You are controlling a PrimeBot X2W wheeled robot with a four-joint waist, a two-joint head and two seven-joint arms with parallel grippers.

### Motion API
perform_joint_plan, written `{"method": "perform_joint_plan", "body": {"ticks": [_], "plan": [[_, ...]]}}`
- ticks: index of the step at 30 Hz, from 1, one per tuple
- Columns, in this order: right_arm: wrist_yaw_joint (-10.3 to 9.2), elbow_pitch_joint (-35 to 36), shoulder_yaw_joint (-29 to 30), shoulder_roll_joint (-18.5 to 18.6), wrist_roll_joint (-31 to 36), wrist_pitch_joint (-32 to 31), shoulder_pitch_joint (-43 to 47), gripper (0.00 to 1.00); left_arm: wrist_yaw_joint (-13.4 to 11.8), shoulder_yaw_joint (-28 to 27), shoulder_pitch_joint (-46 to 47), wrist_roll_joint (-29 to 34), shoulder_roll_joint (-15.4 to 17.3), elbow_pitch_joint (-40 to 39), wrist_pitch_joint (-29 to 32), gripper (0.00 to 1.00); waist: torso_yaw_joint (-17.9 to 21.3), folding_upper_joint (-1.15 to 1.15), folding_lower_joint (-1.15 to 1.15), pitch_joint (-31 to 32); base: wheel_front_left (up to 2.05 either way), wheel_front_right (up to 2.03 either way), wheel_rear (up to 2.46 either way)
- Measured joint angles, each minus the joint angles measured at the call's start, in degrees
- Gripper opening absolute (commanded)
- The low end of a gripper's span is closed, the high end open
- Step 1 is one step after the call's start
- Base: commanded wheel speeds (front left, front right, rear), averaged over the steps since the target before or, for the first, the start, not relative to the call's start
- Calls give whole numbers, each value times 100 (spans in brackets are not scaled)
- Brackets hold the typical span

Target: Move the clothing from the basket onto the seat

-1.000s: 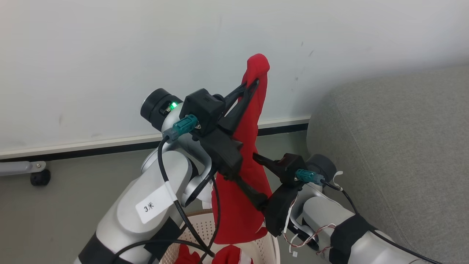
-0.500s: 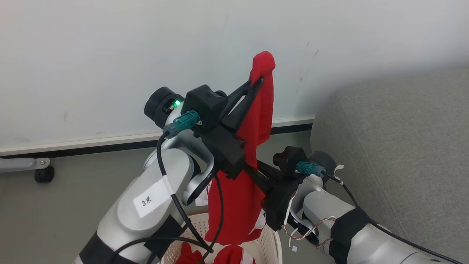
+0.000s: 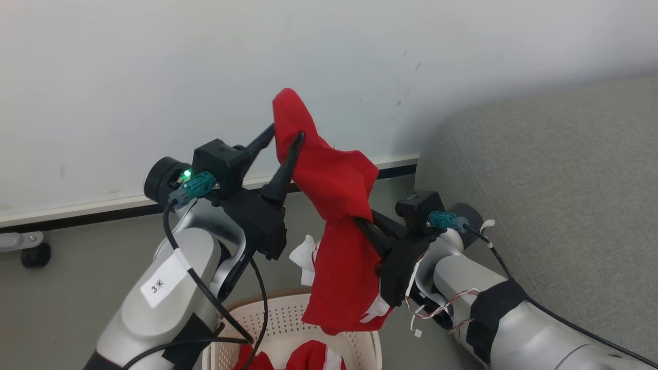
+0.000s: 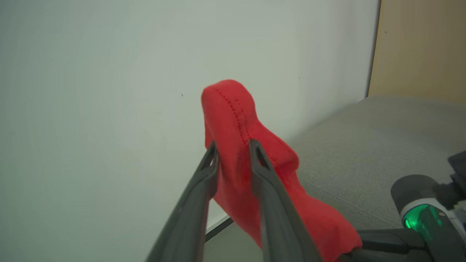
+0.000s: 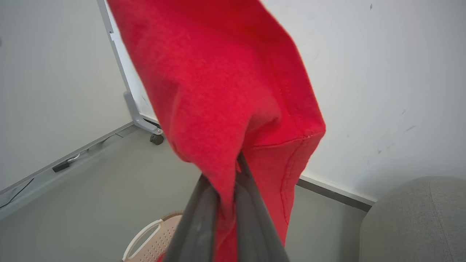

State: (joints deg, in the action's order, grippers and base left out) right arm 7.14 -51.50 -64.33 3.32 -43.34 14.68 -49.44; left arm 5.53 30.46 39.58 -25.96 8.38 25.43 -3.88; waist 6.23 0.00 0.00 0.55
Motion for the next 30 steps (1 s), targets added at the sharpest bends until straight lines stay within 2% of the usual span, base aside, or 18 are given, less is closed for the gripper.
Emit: {"method": "perform_joint_plan", "body": {"ticks": [7, 15, 26, 30], "plan": [[0, -99, 122, 46, -1, 0, -57, 0, -48, -85, -320, -148, 91, 25, -222, 100, 259, 0, 0, -16, 0, 0, 0], [0, -71, 275, 366, 1, 0, -56, 0, -65, -192, -837, -232, 197, -10, -490, 100, 568, 0, 0, -12, 0, 0, 0], [-1, 144, 646, 1032, 75, 0, -25, 0, -152, -245, -1477, -274, 291, -58, -756, 100, 1149, 0, 0, 3, 0, 0, 0], [-64, 332, 788, 1315, 134, 0, 114, 0, -151, -168, -1731, -265, 285, -194, -836, 100, 1436, 0, 0, 1, 0, 0, 0]]}}
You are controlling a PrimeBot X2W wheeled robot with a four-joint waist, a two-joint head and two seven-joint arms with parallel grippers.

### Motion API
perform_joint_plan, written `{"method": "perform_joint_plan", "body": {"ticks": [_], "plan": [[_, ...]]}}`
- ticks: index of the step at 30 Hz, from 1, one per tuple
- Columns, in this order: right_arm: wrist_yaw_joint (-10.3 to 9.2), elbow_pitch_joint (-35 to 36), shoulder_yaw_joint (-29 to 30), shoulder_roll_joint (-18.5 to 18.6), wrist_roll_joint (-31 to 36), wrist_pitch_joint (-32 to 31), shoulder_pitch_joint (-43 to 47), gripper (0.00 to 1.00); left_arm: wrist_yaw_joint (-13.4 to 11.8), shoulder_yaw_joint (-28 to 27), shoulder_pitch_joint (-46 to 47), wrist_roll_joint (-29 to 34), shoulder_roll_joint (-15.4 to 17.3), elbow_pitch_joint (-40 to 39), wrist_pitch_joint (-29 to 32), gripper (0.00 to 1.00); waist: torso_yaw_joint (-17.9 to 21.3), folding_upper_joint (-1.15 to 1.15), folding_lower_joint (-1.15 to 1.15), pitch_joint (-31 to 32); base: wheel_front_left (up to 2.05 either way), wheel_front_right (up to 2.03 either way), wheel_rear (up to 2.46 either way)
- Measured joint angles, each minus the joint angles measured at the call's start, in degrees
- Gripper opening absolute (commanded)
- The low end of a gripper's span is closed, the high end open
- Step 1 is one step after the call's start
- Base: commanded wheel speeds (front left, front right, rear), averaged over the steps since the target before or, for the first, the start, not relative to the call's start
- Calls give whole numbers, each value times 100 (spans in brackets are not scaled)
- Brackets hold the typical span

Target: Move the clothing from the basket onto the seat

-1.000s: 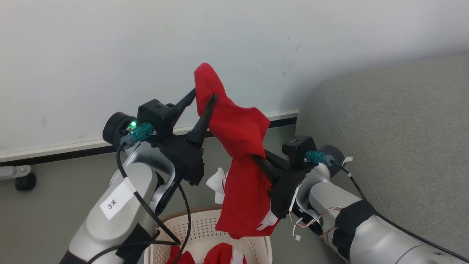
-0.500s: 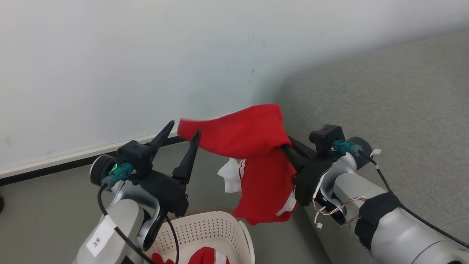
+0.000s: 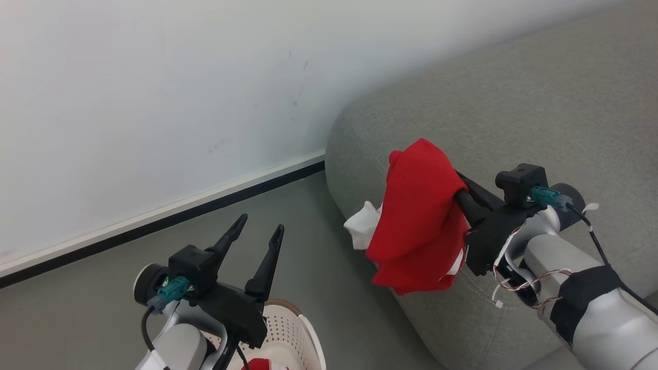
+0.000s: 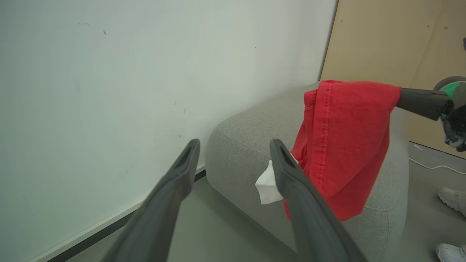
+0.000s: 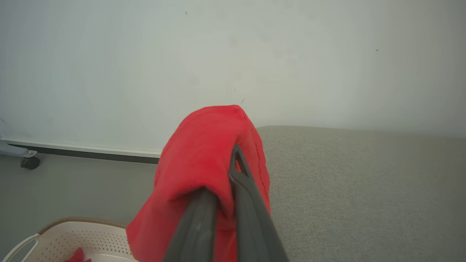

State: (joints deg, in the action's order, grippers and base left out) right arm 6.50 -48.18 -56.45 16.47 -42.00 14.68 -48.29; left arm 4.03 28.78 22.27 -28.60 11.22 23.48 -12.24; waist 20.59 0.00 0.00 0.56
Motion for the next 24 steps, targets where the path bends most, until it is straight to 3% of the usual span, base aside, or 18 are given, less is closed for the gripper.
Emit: {"method": "perform_joint_plan", "body": {"ticks": [12, 24], "plan": [[-234, 699, 369, 570, 240, 0, 138, 0, -1, 276, -198, 99, -199, -310, -54, 100, 723, 0, 1, -126, 0, 0, 0], [-457, 1330, 786, 866, 322, 0, 308, 0, 9, 489, -130, 203, -274, -335, -55, 100, 1018, 0, 1, -584, 0, 0, 0]]}}
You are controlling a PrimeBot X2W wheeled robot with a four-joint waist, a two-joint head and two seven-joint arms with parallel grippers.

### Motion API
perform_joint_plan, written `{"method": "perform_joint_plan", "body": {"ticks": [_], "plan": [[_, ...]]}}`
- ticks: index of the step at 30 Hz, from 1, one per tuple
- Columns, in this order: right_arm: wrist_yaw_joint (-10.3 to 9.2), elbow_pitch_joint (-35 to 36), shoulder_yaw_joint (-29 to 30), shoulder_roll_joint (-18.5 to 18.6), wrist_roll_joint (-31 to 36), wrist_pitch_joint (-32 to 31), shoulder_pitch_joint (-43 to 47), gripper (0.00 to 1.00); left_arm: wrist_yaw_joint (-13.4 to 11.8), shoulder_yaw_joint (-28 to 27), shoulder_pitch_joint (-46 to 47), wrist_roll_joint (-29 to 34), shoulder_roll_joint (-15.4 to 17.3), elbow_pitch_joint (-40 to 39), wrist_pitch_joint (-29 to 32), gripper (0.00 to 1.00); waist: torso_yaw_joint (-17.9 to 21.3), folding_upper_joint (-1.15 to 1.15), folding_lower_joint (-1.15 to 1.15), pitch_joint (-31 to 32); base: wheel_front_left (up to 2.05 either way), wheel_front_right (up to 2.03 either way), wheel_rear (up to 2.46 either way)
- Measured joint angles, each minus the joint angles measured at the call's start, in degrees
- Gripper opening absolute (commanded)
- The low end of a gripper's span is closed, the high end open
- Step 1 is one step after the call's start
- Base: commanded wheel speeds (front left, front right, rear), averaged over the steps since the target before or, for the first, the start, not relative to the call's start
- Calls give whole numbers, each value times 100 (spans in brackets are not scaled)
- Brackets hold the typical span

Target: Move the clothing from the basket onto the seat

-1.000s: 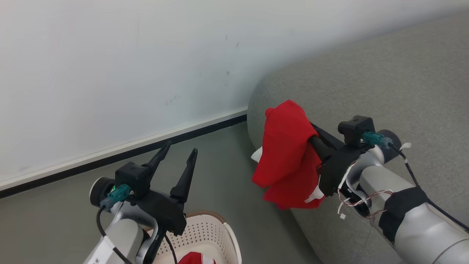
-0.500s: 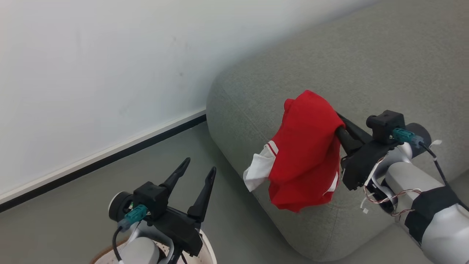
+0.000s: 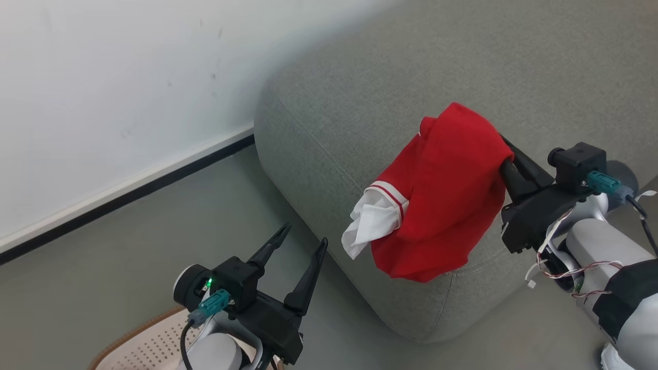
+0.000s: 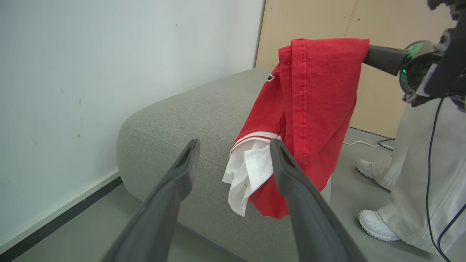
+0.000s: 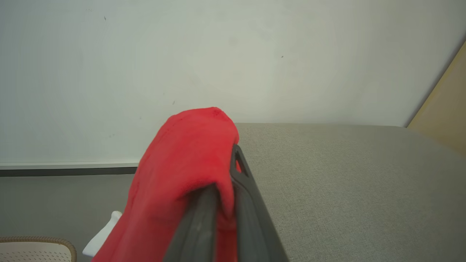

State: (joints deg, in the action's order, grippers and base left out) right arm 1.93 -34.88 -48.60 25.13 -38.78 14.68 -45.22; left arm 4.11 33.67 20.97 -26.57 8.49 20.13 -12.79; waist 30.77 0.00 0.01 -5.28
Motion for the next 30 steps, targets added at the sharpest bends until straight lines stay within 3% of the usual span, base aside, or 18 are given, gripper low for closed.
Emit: {"method": "perform_joint_plan", "body": {"ticks": [7, 13, 30], "plan": [[-41, 254, 219, 46, 26, 0, -65, 0, 0, 43, 107, 156, 46, -109, 1, 100, 41, 0, 0, -262, 0, 0, 0], [65, 193, 502, 54, 34, 1, -917, 0, -8, 56, 167, 258, 130, -334, 40, 100, 35, 0, -1, -563, 0, 0, 0], [246, -1260, 1378, 626, -168, -2, -2962, 0, -7, 211, 1304, 657, 145, -1039, 567, 100, -381, 1, -2, -1770, 0, 0, 0]]}}
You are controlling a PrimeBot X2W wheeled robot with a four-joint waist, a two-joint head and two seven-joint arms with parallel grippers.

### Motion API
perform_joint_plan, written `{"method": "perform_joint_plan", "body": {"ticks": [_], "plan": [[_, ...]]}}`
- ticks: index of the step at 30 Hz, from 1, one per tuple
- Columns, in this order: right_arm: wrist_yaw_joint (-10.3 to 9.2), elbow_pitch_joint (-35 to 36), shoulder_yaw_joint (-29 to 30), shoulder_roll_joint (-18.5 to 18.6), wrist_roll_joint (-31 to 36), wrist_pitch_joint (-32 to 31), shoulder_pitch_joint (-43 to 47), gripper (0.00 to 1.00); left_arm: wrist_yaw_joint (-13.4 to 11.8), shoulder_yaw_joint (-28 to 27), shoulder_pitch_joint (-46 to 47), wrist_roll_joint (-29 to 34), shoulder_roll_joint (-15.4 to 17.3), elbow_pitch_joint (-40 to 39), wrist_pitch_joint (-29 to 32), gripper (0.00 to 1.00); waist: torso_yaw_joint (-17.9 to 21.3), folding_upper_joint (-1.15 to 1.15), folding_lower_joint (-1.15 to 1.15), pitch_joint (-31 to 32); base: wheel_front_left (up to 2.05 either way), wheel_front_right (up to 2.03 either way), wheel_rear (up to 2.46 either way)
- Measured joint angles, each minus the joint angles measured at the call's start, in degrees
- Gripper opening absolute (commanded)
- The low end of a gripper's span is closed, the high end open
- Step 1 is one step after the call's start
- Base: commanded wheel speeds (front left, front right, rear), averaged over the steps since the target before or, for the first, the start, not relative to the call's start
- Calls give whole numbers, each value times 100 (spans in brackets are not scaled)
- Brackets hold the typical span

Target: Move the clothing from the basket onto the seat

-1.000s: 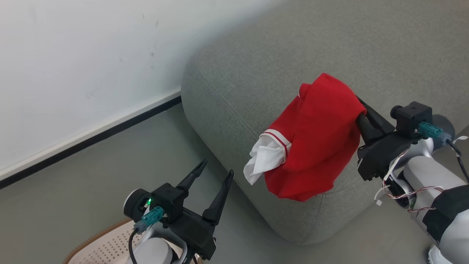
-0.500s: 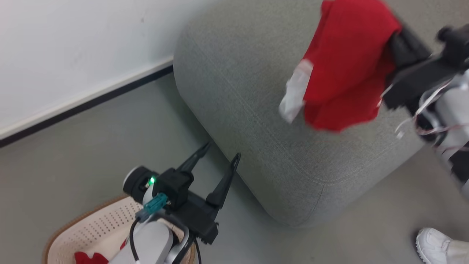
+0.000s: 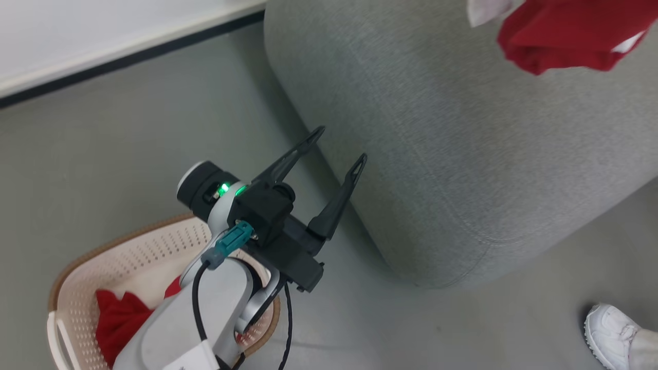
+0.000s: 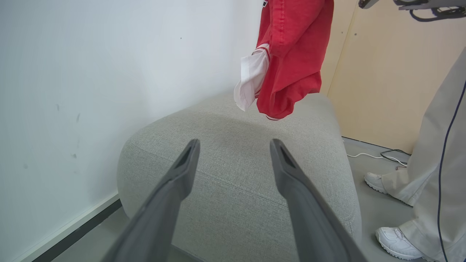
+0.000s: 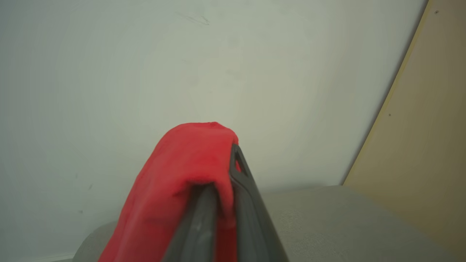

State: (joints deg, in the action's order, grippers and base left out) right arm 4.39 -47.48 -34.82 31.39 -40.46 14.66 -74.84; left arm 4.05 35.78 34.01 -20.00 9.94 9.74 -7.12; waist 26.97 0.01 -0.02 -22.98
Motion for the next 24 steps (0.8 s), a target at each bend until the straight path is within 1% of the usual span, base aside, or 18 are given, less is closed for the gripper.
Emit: {"method": "perform_joint_plan", "body": {"ticks": [6, 11, 12, 14, 15, 19, 22, 24], "plan": [[16, -354, 199, 214, -54, 1, -480, 0, 4, 51, 308, 170, 16, -316, 202, 100, -287, 0, 0, -468, 0, 0, 0], [16, -579, 255, 310, -42, 2, -893, 0, 7, 101, 499, 309, 94, -541, 353, 100, -523, 0, 0, -877, 0, 0, 0], [16, -579, 255, 310, -42, 2, -893, 0, 7, 101, 499, 309, 94, -541, 353, 100, -523, 0, 0, -877, 0, 0, 0], [0, -692, 303, 382, -35, 3, -1074, 0, 7, 146, 629, 360, 98, -681, 411, 100, -648, 0, 1, -1126, 0, 0, 0], [0, -692, 303, 382, -35, 3, -1074, 0, 7, 146, 629, 360, 98, -681, 411, 100, -648, 0, 1, -1126, 0, 0, 0], [-140, -925, 348, 355, -35, 3, -1092, 0, 9, 172, 783, 403, 103, -783, 503, 100, -795, 0, 0, -1448, 0, 0, 0], [-221, -1105, 343, 230, -35, 4, -1057, 0, 51, 182, 831, 477, 122, -838, 531, 100, -886, 0, 1, -1668, 0, 0, 0], [-241, -1258, 342, 127, -35, 4, -972, 0, 52, 205, 876, 555, 127, -838, 560, 100, -938, 0, 0, -1799, 0, 0, 0]]}}
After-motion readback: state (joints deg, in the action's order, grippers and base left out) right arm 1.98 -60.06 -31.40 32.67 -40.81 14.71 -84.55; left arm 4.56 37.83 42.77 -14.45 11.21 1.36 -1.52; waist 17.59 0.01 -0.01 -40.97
